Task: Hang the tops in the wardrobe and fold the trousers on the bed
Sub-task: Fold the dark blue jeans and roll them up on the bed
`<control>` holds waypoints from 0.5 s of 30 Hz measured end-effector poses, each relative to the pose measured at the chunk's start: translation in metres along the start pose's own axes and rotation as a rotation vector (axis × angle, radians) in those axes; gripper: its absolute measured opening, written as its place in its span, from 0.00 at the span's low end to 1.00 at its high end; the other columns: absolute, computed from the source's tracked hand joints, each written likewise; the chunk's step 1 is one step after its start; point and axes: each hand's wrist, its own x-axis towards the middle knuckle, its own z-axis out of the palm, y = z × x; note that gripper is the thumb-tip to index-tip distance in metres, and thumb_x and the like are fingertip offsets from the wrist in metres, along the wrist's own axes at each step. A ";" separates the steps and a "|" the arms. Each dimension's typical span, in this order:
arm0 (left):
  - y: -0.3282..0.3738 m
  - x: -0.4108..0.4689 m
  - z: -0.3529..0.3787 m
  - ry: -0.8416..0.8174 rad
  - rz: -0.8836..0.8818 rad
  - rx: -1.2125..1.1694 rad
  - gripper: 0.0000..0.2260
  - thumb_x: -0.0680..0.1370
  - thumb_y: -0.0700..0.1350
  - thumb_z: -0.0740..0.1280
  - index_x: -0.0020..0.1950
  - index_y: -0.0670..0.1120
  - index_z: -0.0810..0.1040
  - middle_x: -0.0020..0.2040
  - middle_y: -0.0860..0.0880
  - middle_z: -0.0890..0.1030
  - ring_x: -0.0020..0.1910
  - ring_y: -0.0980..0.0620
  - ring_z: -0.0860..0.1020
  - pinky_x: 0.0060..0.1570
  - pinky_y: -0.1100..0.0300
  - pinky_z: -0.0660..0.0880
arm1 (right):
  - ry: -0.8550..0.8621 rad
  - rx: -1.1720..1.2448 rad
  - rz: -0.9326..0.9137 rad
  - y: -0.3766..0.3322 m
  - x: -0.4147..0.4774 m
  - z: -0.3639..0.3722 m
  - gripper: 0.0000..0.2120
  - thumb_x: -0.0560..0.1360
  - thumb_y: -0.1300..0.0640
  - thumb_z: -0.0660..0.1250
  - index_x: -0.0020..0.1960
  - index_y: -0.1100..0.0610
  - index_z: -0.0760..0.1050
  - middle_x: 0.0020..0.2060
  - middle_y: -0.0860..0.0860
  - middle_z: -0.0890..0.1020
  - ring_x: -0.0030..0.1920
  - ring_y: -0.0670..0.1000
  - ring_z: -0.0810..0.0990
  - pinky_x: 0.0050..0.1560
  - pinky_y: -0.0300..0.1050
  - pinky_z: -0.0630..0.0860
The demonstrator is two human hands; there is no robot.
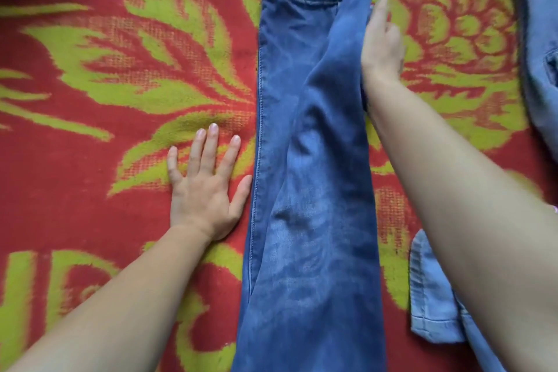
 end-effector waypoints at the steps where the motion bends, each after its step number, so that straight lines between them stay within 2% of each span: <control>1: 0.000 0.000 0.000 0.002 0.002 0.004 0.30 0.79 0.64 0.48 0.79 0.53 0.57 0.81 0.46 0.51 0.79 0.46 0.51 0.73 0.34 0.48 | 0.039 -0.002 -0.047 -0.007 -0.013 0.023 0.38 0.74 0.26 0.49 0.62 0.53 0.79 0.57 0.51 0.80 0.61 0.55 0.76 0.66 0.50 0.70; 3: 0.000 0.000 0.001 0.007 0.005 0.004 0.30 0.79 0.64 0.48 0.79 0.53 0.58 0.81 0.46 0.51 0.79 0.46 0.51 0.73 0.34 0.48 | -0.066 0.057 0.015 -0.017 -0.018 0.029 0.45 0.64 0.20 0.56 0.63 0.54 0.78 0.52 0.48 0.80 0.56 0.52 0.79 0.62 0.51 0.74; 4: 0.000 0.000 0.001 0.007 0.005 0.003 0.30 0.79 0.63 0.48 0.79 0.53 0.58 0.81 0.46 0.51 0.79 0.46 0.51 0.72 0.34 0.48 | -0.124 0.059 0.026 -0.018 -0.015 0.029 0.43 0.63 0.23 0.63 0.63 0.54 0.78 0.52 0.47 0.81 0.54 0.51 0.82 0.60 0.51 0.77; 5: 0.000 0.001 0.000 0.005 0.006 0.003 0.30 0.79 0.63 0.48 0.79 0.53 0.58 0.81 0.46 0.51 0.79 0.46 0.51 0.72 0.34 0.48 | -0.187 0.006 -0.012 -0.019 -0.011 0.025 0.32 0.65 0.31 0.70 0.59 0.53 0.79 0.51 0.48 0.83 0.51 0.50 0.84 0.56 0.52 0.80; 6: 0.001 0.001 0.000 0.003 0.007 0.003 0.30 0.79 0.63 0.48 0.79 0.53 0.58 0.81 0.46 0.51 0.79 0.46 0.51 0.72 0.34 0.48 | -0.213 -0.069 -0.090 -0.020 -0.006 0.020 0.18 0.68 0.43 0.73 0.53 0.53 0.80 0.48 0.49 0.84 0.48 0.51 0.85 0.52 0.54 0.82; 7: 0.001 0.000 0.000 0.003 0.007 0.002 0.30 0.79 0.63 0.48 0.79 0.53 0.57 0.81 0.46 0.51 0.79 0.46 0.51 0.72 0.34 0.48 | -0.203 -0.091 -0.160 -0.020 -0.003 0.022 0.06 0.70 0.55 0.71 0.46 0.54 0.79 0.43 0.51 0.83 0.45 0.52 0.84 0.50 0.55 0.82; 8: 0.001 0.000 0.000 0.002 0.006 0.001 0.30 0.79 0.63 0.48 0.79 0.53 0.57 0.81 0.46 0.51 0.79 0.46 0.51 0.72 0.34 0.48 | -0.197 -0.054 -0.207 -0.022 -0.001 0.024 0.04 0.70 0.62 0.68 0.42 0.55 0.78 0.40 0.53 0.81 0.42 0.53 0.82 0.47 0.55 0.82; 10: 0.001 0.000 0.000 0.003 0.002 0.000 0.30 0.79 0.63 0.48 0.79 0.53 0.58 0.81 0.46 0.51 0.79 0.46 0.51 0.72 0.34 0.48 | -0.315 0.231 -0.237 -0.028 -0.001 0.024 0.07 0.72 0.68 0.64 0.44 0.58 0.78 0.38 0.56 0.81 0.41 0.54 0.81 0.44 0.50 0.80; 12: 0.001 0.000 0.000 0.010 0.002 0.001 0.30 0.79 0.63 0.47 0.79 0.53 0.58 0.81 0.46 0.52 0.79 0.45 0.52 0.72 0.34 0.48 | -0.490 0.500 -0.203 -0.037 -0.003 0.024 0.07 0.74 0.67 0.65 0.51 0.63 0.78 0.44 0.60 0.83 0.47 0.59 0.83 0.53 0.54 0.81; 14: 0.000 0.000 0.000 0.017 0.010 0.002 0.30 0.79 0.63 0.47 0.79 0.53 0.57 0.81 0.45 0.52 0.79 0.45 0.52 0.72 0.34 0.48 | -0.558 0.538 -0.123 -0.033 0.002 0.030 0.14 0.75 0.64 0.65 0.60 0.68 0.77 0.55 0.65 0.81 0.57 0.65 0.81 0.63 0.60 0.76; 15: 0.000 0.000 0.001 0.020 0.011 0.003 0.30 0.79 0.63 0.47 0.79 0.53 0.58 0.81 0.45 0.52 0.79 0.45 0.52 0.72 0.34 0.48 | -0.506 0.512 -0.085 -0.027 0.005 0.034 0.17 0.76 0.64 0.65 0.63 0.70 0.75 0.59 0.66 0.80 0.60 0.65 0.80 0.64 0.62 0.75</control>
